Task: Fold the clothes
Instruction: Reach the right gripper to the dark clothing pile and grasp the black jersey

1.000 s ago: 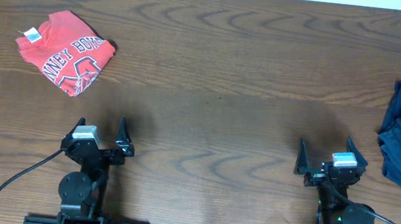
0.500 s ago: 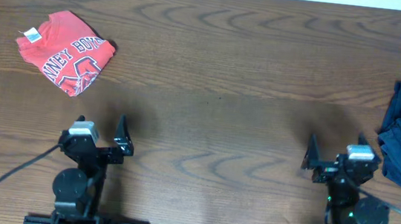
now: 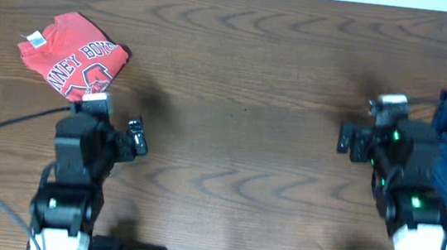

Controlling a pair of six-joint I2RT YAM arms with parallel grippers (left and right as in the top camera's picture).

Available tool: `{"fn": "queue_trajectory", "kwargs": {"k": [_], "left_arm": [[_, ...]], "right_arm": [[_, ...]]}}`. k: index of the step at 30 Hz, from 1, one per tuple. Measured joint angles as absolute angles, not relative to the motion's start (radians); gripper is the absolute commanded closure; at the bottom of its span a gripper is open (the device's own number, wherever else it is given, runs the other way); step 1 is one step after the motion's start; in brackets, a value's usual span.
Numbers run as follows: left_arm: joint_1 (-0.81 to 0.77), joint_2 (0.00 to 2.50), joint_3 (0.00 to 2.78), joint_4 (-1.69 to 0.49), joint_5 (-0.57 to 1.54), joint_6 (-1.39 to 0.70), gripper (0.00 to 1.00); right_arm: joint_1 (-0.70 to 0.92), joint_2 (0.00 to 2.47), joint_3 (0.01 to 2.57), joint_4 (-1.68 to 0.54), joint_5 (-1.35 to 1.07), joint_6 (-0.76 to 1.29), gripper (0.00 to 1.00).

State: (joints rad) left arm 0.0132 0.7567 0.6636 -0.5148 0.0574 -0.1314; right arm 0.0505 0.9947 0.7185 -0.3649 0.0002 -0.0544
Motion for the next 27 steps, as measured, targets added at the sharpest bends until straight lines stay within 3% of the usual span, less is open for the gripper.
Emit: {"fn": "queue_trajectory", "kwargs": {"k": [5, 10, 12, 18, 27], "left_arm": [[0.013, 0.883, 0.717, -0.569, 0.057, -0.131, 0.02], [0.013, 0.922, 0.718, -0.576, 0.058, -0.131, 0.02], [0.013, 0.921, 0.718, -0.577, 0.058, -0.131, 0.02], [0.013, 0.921, 0.719, -0.577, 0.061, -0.131, 0.02], [0.013, 0.921, 0.719, -0.578, 0.062, -0.131, 0.02]], "right_arm": [[0.049, 1.140, 0.759, -0.310, 0.000, -0.050, 0.01], [-0.029, 1.222, 0.760, -0.231, 0.194, 0.038, 0.01], [-0.099, 1.243, 0.760, -0.201, 0.260, 0.073, 0.03], [-0.425, 1.272, 0.765, -0.029, 0.316, 0.217, 0.22], [-0.830, 1.365, 0.772, 0.080, 0.300, 0.265, 0.16]]}}
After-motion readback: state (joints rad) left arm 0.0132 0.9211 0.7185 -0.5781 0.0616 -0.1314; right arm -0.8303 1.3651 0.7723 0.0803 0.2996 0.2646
